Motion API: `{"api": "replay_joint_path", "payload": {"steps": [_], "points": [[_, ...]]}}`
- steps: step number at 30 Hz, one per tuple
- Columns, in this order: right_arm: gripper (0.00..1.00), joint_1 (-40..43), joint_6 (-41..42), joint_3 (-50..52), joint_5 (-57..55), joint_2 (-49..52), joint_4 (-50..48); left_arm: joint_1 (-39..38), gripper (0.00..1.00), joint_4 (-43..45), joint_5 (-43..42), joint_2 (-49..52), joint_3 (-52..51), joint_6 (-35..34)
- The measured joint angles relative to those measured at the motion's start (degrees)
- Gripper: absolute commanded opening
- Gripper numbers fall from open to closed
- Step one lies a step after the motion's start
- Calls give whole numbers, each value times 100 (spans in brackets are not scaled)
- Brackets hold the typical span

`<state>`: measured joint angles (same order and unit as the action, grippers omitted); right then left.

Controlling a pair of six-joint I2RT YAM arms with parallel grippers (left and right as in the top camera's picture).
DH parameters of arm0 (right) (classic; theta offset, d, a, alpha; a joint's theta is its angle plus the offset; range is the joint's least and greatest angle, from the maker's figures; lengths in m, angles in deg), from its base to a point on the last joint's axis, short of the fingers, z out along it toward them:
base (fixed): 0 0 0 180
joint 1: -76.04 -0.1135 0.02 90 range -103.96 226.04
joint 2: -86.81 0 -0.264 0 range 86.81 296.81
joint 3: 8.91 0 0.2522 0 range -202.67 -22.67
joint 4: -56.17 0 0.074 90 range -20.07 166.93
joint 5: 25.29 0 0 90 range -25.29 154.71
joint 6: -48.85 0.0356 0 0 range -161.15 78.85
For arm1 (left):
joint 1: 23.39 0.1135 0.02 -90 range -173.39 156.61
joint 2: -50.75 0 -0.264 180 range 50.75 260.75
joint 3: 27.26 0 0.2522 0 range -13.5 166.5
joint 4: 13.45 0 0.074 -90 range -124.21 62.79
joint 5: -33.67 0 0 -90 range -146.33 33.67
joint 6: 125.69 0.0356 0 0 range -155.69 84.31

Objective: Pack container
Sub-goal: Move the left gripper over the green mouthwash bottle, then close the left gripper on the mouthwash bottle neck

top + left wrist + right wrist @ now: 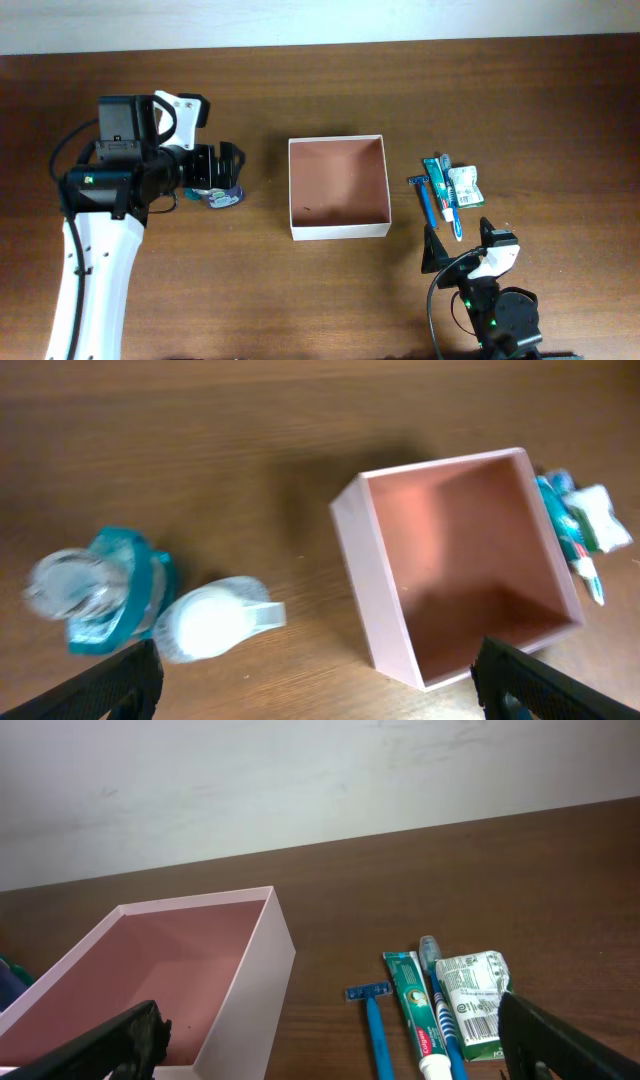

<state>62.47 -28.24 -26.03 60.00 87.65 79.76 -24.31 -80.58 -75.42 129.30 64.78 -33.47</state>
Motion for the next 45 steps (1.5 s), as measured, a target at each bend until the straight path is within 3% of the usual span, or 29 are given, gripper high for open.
{"api": "replay_joint_path", "payload": {"steps": [6, 12, 24, 30, 37, 39, 45], "points": [[98, 0, -7, 0, -2, 0, 0, -7, 99, 96, 1423, 2, 0, -1084], [98, 0, -7, 0, 0, 0, 0, -7, 94, 612, 2059, 74, 9, -1115], [98, 0, -4, 0, 0, 0, 0, 7, 94, 737, 2262, 968, 26, -903], [98, 0, -4, 0, 0, 0, 0, 127, 84, 835, 2262, 1040, 26, -868], [98, 2, -9, 0, 0, 0, 0, 369, 84, 881, 2116, 1322, 26, -848], [98, 2, -7, 0, 0, 0, 0, 409, 80, 892, 1998, 1478, 26, -848], [98, 2, -2, 0, 0, 0, 0, 428, 55, 903, 1823, 1683, 26, -811]]}}
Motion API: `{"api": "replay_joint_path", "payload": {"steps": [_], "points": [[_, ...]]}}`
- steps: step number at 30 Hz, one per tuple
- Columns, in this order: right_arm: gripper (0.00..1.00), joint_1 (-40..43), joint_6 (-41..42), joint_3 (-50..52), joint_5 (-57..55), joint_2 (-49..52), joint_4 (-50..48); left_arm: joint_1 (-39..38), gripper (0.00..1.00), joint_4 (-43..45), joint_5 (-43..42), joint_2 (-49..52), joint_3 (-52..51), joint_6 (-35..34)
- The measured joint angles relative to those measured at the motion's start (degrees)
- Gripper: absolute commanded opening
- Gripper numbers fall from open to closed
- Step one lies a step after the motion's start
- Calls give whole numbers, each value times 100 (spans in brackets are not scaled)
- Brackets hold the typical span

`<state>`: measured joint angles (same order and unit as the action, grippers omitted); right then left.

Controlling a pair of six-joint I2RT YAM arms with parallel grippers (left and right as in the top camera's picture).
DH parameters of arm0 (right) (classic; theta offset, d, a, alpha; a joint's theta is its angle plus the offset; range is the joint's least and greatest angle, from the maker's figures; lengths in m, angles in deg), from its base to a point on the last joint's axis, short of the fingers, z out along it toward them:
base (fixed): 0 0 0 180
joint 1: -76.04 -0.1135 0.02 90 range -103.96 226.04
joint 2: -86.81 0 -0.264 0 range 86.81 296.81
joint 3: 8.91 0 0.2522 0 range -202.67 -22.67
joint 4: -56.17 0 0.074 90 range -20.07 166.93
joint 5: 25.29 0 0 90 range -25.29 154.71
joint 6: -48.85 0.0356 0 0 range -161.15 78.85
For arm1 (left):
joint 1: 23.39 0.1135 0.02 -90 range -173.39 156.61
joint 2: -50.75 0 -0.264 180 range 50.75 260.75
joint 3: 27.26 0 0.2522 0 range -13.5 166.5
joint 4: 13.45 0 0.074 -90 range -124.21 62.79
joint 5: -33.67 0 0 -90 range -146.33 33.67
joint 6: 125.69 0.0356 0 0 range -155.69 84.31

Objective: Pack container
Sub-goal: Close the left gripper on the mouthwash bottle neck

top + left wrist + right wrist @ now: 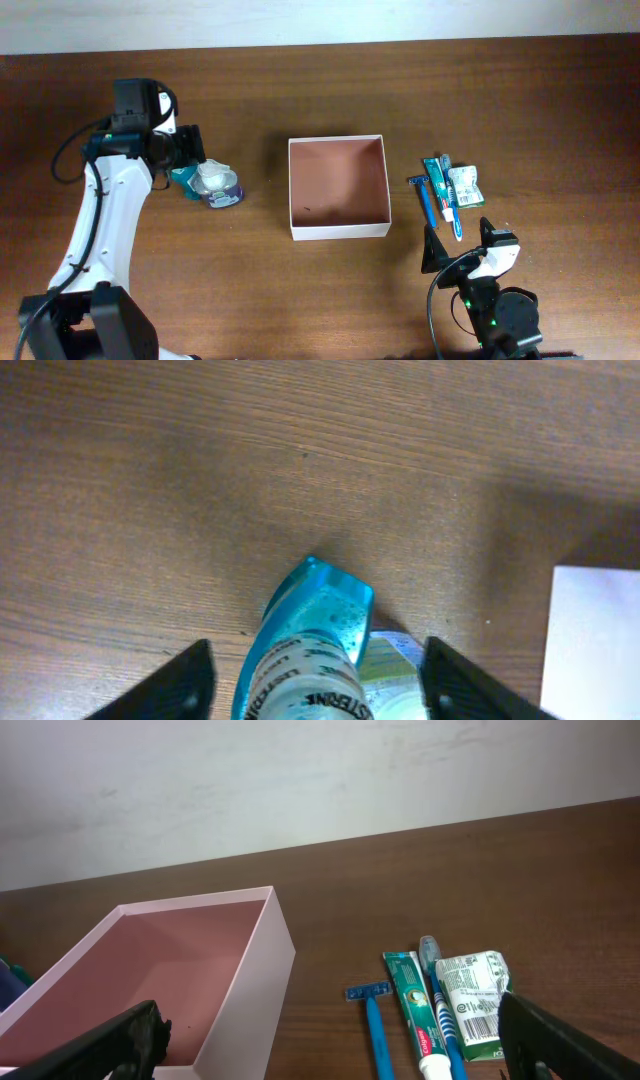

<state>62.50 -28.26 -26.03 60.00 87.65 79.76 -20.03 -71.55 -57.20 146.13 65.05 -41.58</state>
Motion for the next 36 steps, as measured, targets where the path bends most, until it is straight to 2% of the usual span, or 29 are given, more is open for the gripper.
{"api": "replay_joint_path", "payload": {"steps": [2, 4, 21, 22, 23, 29, 32, 36], "points": [[98, 0, -4, 0, 0, 0, 0, 0, 44, 4, -26, 0, 0, 9], [98, 0, -4, 0, 0, 0, 0, 0, 38, 2, -42, 0, 0, 0], [98, 0, -4, 0, 0, 0, 0, 0, 29, 50, -59, 0, 0, 9], [98, 0, -2, 0, 0, 0, 0, 0, 27, 59, -52, 0, 0, 9], [98, 0, -4, 0, 0, 0, 0, 0, 18, 66, -37, 0, 0, 9], [98, 0, -4, 0, 0, 0, 0, 0, 16, 72, 74, 0, 35, 9], [98, 0, -4, 0, 0, 0, 0, 0, 8, 94, 133, -31, 155, 9], [98, 0, -7, 0, 0, 0, 0, 0, 7, 264, 175, -205, 350, 9]]}}
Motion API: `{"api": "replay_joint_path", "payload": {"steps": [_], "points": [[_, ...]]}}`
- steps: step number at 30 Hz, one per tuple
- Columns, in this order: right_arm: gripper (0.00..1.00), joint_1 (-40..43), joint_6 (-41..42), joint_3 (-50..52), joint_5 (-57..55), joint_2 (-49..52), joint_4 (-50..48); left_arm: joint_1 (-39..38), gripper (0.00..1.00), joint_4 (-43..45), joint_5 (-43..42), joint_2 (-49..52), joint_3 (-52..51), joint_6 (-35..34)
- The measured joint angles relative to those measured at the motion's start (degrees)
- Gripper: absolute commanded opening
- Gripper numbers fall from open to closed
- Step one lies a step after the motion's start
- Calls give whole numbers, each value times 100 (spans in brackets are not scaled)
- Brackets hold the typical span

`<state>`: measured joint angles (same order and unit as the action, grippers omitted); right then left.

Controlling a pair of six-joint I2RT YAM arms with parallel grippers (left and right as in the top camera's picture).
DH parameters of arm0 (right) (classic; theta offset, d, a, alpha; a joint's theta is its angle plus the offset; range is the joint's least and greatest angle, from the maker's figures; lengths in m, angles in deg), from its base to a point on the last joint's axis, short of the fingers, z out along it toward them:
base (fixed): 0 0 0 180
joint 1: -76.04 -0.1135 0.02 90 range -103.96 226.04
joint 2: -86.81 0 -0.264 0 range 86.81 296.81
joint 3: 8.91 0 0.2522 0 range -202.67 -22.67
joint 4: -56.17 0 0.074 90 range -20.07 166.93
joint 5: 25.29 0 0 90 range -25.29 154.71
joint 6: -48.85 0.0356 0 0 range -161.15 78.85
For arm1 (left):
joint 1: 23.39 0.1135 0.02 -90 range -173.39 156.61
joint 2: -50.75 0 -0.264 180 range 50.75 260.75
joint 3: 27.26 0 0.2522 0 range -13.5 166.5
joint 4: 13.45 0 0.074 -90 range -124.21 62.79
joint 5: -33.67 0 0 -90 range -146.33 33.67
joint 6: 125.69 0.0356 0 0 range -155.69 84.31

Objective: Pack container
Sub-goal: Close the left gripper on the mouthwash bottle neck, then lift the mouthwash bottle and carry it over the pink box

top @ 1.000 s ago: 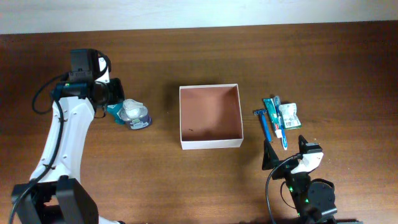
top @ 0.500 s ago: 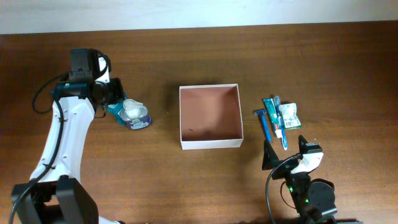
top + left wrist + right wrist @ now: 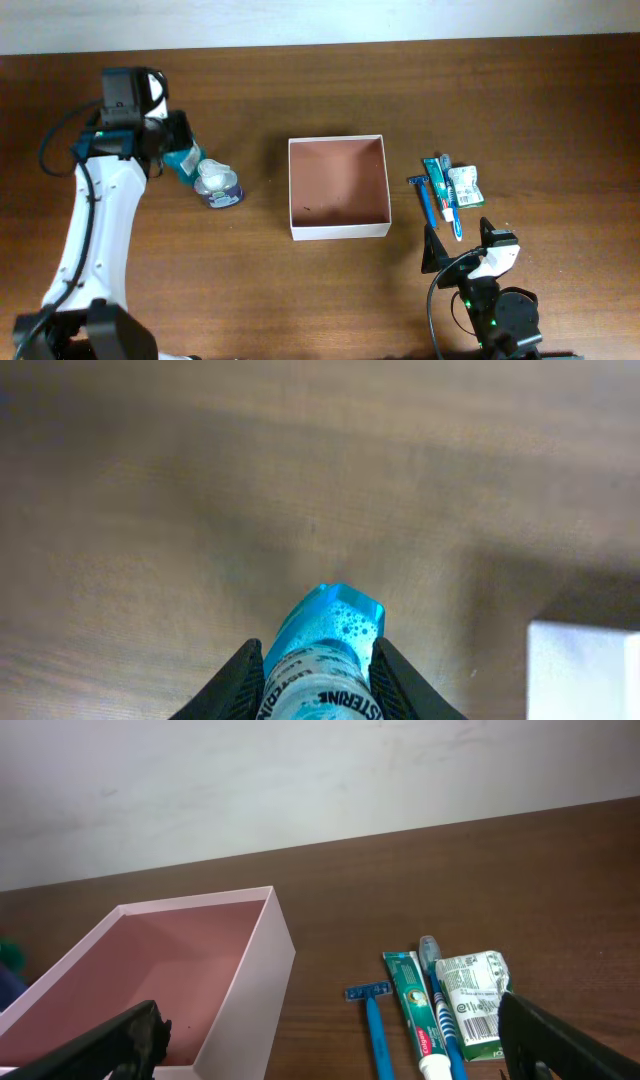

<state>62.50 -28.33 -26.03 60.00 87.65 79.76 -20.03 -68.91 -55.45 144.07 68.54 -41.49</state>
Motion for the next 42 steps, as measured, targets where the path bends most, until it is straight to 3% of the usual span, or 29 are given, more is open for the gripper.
{"api": "replay_joint_path", "payload": {"steps": [12, 26, 35, 42], "points": [[98, 0, 2, 0, 0, 0, 0, 0, 6, 483, -321, -660, 603, 44], [98, 0, 2, 0, -2, 0, 0, -114, 4, 1023, -2887, -1040, 627, 179], [98, 0, 2, 0, 0, 0, 0, -1325, 4, 1021, -3407, -1047, 636, 1235], [98, 0, 2, 0, 0, 0, 0, -2116, 4, 1016, -3215, -986, 640, 1729]]}}
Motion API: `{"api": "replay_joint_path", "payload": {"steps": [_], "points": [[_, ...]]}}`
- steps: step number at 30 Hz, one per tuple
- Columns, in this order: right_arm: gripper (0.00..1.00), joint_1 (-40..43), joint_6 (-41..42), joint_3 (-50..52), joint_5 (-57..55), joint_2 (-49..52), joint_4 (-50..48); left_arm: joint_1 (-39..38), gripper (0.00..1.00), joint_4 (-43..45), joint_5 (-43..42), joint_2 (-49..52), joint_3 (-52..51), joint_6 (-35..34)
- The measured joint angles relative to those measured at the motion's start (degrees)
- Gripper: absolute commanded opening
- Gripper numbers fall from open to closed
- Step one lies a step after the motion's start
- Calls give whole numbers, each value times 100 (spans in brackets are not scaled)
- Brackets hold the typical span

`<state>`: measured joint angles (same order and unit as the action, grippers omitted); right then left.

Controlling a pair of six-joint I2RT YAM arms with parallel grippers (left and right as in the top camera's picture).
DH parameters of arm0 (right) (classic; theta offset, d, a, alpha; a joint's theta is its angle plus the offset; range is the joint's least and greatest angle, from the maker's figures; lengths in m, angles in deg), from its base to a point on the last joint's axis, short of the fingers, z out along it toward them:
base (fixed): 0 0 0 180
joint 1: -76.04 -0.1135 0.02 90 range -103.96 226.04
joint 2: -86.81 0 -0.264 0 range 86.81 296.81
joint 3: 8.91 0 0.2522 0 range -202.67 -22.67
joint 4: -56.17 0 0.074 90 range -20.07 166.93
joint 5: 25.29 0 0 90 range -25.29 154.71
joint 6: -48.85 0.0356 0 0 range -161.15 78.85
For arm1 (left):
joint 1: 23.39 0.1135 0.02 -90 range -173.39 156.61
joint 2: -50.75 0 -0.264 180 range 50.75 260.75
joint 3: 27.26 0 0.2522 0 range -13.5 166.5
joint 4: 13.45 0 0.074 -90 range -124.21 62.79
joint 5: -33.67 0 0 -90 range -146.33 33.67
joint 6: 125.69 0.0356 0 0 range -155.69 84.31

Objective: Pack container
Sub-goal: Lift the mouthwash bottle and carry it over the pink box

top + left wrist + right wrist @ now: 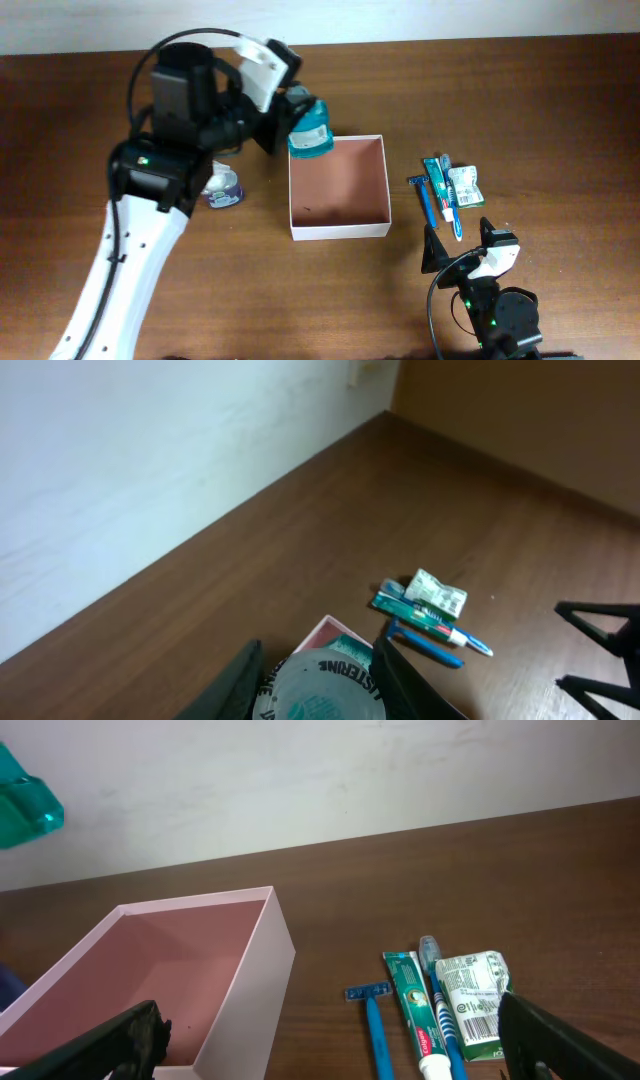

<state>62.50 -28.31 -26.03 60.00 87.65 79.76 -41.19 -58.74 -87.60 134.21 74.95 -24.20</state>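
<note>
My left gripper (300, 122) is shut on a teal Listerine mouthwash bottle (309, 131), held in the air over the back left corner of the pink open box (295, 190). In the left wrist view the bottle's round base (322, 688) fills the gap between the fingers. A blue razor (374, 1017), green toothpaste tube (413, 1005), toothbrush (441, 1010) and a small green-white packet (474, 999) lie in a row on the table right of the box. My right gripper (330, 1055) stands open near the table's front edge, pointing at them with nothing between its fingers.
A small white-capped purple container (222, 189) stands on the table left of the box, partly under my left arm. The wooden table (520, 90) runs back to a white wall.
My left gripper, shut on the mouthwash bottle left of the white-capped container, has risen and moved right; it now holds the bottle above the box's back left corner. The right arm has not moved.
My left gripper hung open over the mouthwash bottle and white-capped container left of the box. Then it was low around the lying bottle with its fingers apart, then shut on it. Now the bottle is up in the air at the box. The right gripper stayed open throughout.
</note>
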Motion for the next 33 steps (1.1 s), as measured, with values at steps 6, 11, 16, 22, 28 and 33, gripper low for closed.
{"api": "replay_joint_path", "payload": {"steps": [6, 11, 16, 22, 28, 33], "points": [[98, 0, 2, 0, 0, 0, 0, -138, 4, 68, 175, 538, 37, 116], [98, 0, -2, 0, 0, 0, 0, -138, 6, 151, 284, 1071, 35, 140], [98, 0, 0, 0, 0, 0, 0, -138, 7, 352, 326, 1416, 37, 142], [98, 0, 2, 0, 0, 0, 0, -138, 7, 372, 426, 1764, 37, 142], [98, 0, 0, 0, 0, 0, 0, -138, 8, 352, 680, 2057, 37, 142], [98, 0, 0, 0, 0, 0, 0, -138, 9, 264, 776, 2190, 37, 142]]}}
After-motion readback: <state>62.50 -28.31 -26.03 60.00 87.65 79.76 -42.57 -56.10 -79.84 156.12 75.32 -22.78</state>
